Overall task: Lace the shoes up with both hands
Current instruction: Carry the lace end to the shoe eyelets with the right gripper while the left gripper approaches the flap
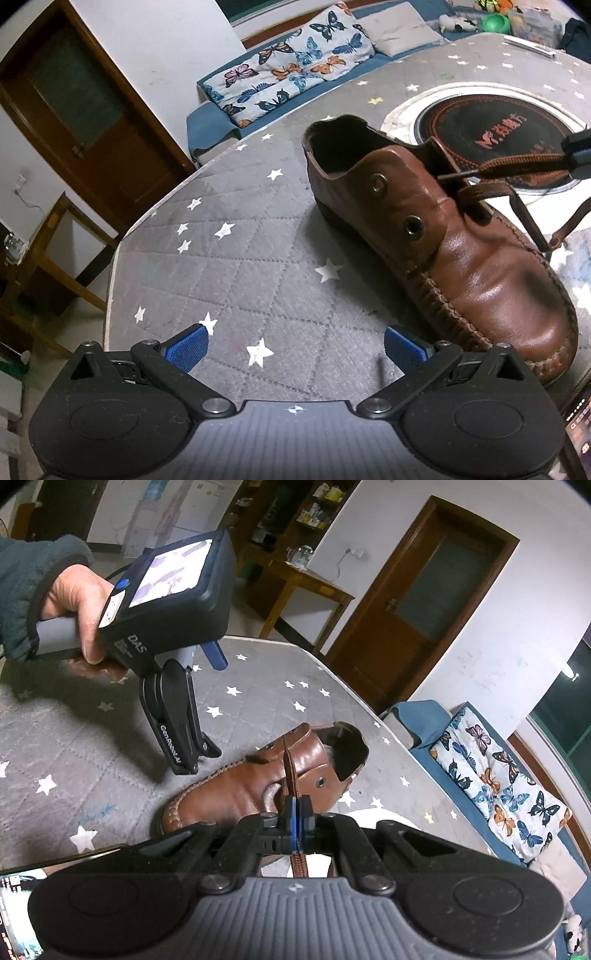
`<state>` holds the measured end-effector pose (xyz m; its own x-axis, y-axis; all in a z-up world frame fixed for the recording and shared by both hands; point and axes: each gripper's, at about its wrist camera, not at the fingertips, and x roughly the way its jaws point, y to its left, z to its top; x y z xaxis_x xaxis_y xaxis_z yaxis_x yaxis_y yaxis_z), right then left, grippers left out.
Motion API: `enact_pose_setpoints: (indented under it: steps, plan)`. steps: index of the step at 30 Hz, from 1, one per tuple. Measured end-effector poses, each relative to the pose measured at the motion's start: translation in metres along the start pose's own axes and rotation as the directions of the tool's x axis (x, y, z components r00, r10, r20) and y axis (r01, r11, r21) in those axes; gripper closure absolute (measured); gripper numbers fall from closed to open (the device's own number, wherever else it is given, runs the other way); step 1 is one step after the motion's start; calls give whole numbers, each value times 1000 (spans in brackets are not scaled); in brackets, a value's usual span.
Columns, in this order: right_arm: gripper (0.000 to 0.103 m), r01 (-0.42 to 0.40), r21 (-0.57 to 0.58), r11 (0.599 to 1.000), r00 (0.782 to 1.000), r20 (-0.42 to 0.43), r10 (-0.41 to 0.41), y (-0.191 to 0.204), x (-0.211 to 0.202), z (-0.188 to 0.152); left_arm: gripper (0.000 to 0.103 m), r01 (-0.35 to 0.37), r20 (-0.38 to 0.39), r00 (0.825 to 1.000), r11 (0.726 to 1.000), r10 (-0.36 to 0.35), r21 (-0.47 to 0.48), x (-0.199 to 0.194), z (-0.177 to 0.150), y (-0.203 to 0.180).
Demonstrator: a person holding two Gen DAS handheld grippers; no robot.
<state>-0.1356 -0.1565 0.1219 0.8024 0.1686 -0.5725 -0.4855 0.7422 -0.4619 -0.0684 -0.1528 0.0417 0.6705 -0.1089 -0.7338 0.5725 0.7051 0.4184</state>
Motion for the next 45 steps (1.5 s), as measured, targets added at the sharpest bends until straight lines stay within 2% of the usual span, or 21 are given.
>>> enact_pose_setpoints:
  steps: [7,11,18,21,25,29,33,36,38,39,41,45]
  plan:
    - [102,3,-21,1000,1000,-13,-3,-1,4,1,0,6,17,1000,1000,-7,20,-2,6,1]
    - [102,4,-26,1000,1000,-13,-4,-1,6,1,2,34,53,998,999,-36,30,-9,9,5]
    - [102,3,-50,999,1000,-20,-4,0,8,0,22,108,98,989,993,-111,37,-23,14,12]
    - [102,2,-63,998,1000,-22,-3,1,8,0,27,164,113,980,986,-165,22,-29,19,16]
    - [102,4,-77,997,1000,-26,-6,1,8,0,33,254,134,959,967,-251,-10,-36,30,22]
    - [102,4,-90,996,999,-38,-7,1,9,-2,33,337,159,932,941,-326,-45,-43,44,27]
    - [102,-2,-97,995,999,-51,-3,1,10,-6,34,361,144,927,928,-347,-95,-39,58,23]
    - [102,-4,-102,995,999,-53,-1,2,10,-8,38,380,127,923,914,-364,-142,-34,68,20]
    - [102,-7,-107,994,999,-54,1,3,11,-9,41,402,106,915,891,-388,-212,-27,74,22]
    - [102,-8,-109,994,998,-55,2,3,11,-10,45,410,100,912,882,-398,-231,-24,75,24]
    - [102,-9,-111,994,999,-54,3,3,11,-10,47,422,89,906,866,-414,-266,-18,77,27]
    - [102,-8,-111,994,999,-50,3,2,12,-11,53,410,77,911,866,-406,-286,-16,80,30]
